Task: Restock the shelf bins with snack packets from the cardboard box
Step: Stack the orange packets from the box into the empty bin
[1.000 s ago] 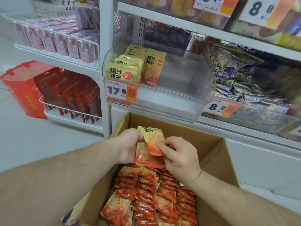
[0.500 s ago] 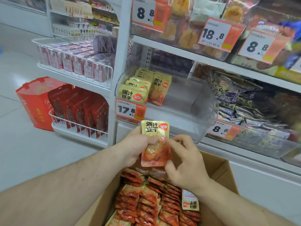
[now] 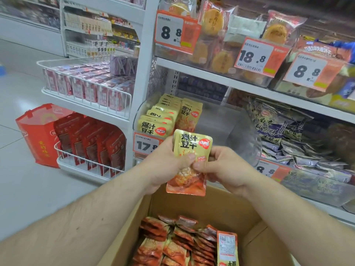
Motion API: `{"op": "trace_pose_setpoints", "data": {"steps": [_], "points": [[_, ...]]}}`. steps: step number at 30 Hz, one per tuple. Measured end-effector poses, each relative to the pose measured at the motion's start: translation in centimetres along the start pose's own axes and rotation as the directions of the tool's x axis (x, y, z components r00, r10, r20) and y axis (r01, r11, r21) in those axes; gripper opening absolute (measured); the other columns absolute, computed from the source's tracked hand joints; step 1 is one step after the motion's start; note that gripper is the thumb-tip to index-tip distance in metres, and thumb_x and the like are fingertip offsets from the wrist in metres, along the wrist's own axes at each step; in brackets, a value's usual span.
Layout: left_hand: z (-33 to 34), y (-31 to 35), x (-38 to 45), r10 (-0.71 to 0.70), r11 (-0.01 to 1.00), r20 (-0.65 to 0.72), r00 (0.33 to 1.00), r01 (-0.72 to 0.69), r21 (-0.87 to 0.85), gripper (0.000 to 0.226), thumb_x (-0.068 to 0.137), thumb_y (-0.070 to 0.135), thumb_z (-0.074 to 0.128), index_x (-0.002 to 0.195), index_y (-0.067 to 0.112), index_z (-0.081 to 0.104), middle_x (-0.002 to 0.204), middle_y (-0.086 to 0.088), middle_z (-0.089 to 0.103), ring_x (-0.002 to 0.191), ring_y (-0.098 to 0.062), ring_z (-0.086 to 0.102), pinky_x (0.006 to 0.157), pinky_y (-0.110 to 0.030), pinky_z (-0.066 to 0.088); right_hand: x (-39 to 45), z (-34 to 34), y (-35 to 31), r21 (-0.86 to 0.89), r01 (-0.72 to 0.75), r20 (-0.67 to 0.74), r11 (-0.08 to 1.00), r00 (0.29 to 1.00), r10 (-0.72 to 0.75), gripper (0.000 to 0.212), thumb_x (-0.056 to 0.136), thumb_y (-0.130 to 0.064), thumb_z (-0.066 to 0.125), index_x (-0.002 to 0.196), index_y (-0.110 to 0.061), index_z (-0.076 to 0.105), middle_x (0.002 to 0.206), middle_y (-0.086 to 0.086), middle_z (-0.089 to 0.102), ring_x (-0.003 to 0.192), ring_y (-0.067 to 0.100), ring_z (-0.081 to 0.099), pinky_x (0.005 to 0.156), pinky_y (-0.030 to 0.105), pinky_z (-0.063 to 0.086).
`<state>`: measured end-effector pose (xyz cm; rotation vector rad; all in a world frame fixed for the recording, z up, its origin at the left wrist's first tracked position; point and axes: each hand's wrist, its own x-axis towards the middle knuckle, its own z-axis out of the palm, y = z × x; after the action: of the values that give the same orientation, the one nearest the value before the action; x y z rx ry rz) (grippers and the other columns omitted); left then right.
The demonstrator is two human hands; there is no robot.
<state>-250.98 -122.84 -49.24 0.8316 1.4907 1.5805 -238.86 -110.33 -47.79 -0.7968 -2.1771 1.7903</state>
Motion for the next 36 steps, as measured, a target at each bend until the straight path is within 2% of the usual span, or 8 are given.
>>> {"op": "trace_pose_setpoints", "data": {"steps": [2,4,6,8,16,21,26,36], "points": [[-0.2,0.5,0.5,0.12,0.986,-0.141,0.983,-0.102,0.129,0.037,0.089,0.024,0.072,0.12,0.025,0.053,0.11,0.003,0.068,0.101,-0.014,0.067,0.091,-0.038,0.056,1.1,-0.5,-1.2,0.01,-0.011,-0.07,1.0,0.997,0.012,0.015,0.081,0.003,0.073,0.092,-0.007,0.071,0.078,0.006,0.072,0.067,0.02,0.053,0.056,0.027,0.033],[-0.9,0.8,1.3,0.342,0.909,-0.391,0.855,-0.195,0.368,0.045,0.083,0.031,0.077,0.119,0.024,0.052,0.113,0.006,0.058,0.099,-0.011,0.059,0.088,-0.026,0.049,2.8,-1.4,-2.8,0.055,0.021,-0.194,0.998,0.981,-0.01,0.015,0.08,0.003,0.073,0.089,-0.009,0.071,0.085,0.009,0.075,0.075,0.023,0.056,0.061,0.029,0.034],[-1.9,0.8,2.2,0.497,0.815,-0.549,0.673,-0.144,0.561,0.057,0.078,0.032,0.079,0.125,0.018,0.05,0.122,0.001,0.047,0.112,-0.018,0.049,0.097,-0.03,0.041,5.1,-2.5,-4.3,0.089,0.054,-0.337,0.995,0.941,-0.021,0.019,0.08,0.002,0.074,0.095,-0.009,0.07,0.09,0.009,0.076,0.07,0.018,0.062,0.054,0.02,0.036],[-2.5,0.4,3.1,0.476,0.793,-0.628,0.616,0.01,0.61,0.074,0.075,0.037,0.079,0.135,0.015,0.042,0.135,-0.006,0.039,0.128,-0.025,0.036,0.105,-0.038,0.031,7.6,-3.2,-5.2,0.09,0.045,-0.412,0.995,0.911,-0.004,0.023,0.081,0.006,0.072,0.099,-0.008,0.069,0.088,0.007,0.073,0.052,0.007,0.063,0.039,0.011,0.036],[-2.7,-1.5,5.3,0.256,0.876,-0.678,0.689,0.131,0.464,0.117,0.072,0.05,0.08,0.155,0.016,0.004,0.158,-0.008,0.016,0.147,-0.027,0.015,0.117,-0.051,0.019,18.0,-2.3,-1.2,-0.009,-0.142,-0.48,0.99,0.869,0.121,0.037,0.069,0.008,0.082,0.101,-0.003,0.068,0.102,0.014,0.073,0.088,0.026,0.07,0.078,0.039,0.059],[-2.5,-2.2,5.7,0.272,0.906,-0.672,0.689,0.053,0.421,0.117,0.074,0.039,0.08,0.156,0.018,-0.001,0.159,-0.004,0.012,0.149,-0.023,0.012,0.121,-0.049,0.016,20.3,-1.9,-1.0,-0.299,-0.252,-0.583,0.921,0.812,0.032,0.042,0.073,-0.024,0.087,0.105,-0.007,0.065,0.107,0.007,0.069,0.102,0.024,0.068,0.091,0.037,0.056],[-2.8,-2.2,5.8,0.284,0.9,-0.663,0.693,0.045,0.434,0.116,0.074,0.038,0.08,0.156,0.017,0.001,0.159,-0.004,0.014,0.148,-0.024,0.015,0.12,-0.049,0.019,21.0,-1.5,-1.0,-0.371,-0.318,-0.678,0.873,0.735,-0.02,0.028,0.079,-0.026,0.078,0.098,-0.014,0.06,0.108,0.008,0.069,0.102,0.027,0.068,0.08,0.031,0.056],[-2.8,-2.3,5.7,0.286,0.902,-0.657,0.697,0.036,0.431,0.117,0.075,0.039,0.08,0.157,0.018,0.0,0.16,-0.004,0.012,0.149,-0.023,0.012,0.121,-0.049,0.017,21.4,-1.7,-0.3,-0.39,-0.244,-0.579,0.888,0.815,-0.03,0.025,0.083,-0.021,0.071,0.072,-0.016,0.05,0.096,0.013,0.069,0.088,0.034,0.069,0.079,0.046,0.06]]}}
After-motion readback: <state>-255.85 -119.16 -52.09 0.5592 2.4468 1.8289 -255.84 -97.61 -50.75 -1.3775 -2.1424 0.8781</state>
